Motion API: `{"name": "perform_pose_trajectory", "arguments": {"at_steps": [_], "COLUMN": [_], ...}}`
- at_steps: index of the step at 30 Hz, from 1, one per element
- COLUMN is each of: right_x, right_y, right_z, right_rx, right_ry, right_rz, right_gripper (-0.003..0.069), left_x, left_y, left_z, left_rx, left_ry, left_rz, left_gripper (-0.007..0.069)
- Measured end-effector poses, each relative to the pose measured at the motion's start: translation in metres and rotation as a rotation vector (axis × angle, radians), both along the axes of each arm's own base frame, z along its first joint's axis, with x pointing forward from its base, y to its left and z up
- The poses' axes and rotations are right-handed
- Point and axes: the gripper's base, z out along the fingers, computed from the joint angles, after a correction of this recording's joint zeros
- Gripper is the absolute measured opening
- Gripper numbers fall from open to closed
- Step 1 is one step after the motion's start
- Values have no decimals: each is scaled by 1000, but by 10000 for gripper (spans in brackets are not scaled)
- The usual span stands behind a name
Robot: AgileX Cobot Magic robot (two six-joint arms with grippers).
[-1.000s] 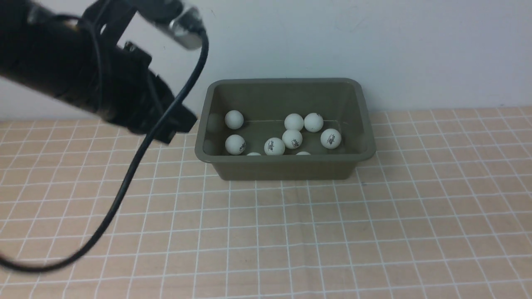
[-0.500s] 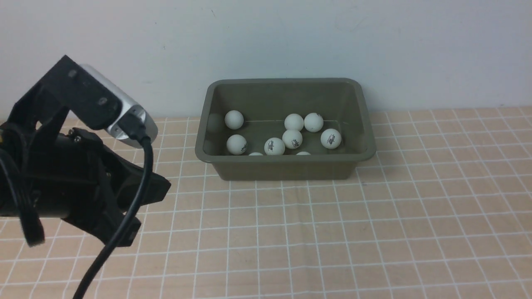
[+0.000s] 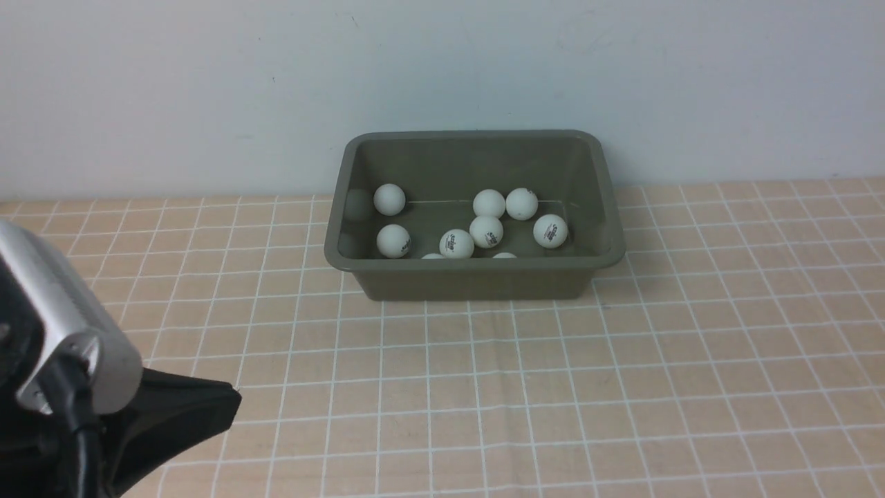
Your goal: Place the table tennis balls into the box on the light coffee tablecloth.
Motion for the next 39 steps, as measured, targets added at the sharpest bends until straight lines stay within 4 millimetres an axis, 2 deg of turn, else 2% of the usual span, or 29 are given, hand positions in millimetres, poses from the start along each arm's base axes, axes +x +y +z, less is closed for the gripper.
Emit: {"name": "perform_pose_trajectory", "arguments": {"at_steps": [7, 13, 17, 21, 25, 30, 39], "right_x": [0, 0, 0, 0, 0, 0, 0], "right_y": [0, 0, 0, 0, 0, 0, -1], "right_z": [0, 0, 0, 0, 0, 0, -1], "right_rx": [0, -2, -5, -5, -5, -5, -6], "right_ry": [0, 0, 3, 3, 4, 4, 11], "right_rz": [0, -1, -3, -4, -4, -4, -5], "right_gripper": [-18, -18, -18, -18, -18, -18, -18], "left_x": [2, 10, 0, -15, -35, -47, -48], "left_y": [4, 23, 50, 62, 65, 65, 68], "left_z": [1, -18, -53, -84, -119, -144, -142], "left_rx": [36, 118, 83, 0, -80, -143, -197], "left_ry": [-69, -210, -340, -401, -468, -532, -568], "left_rz": [29, 218, 509, 684, 768, 787, 832], "left_gripper": [-69, -69, -69, -69, -69, -69, -69]}}
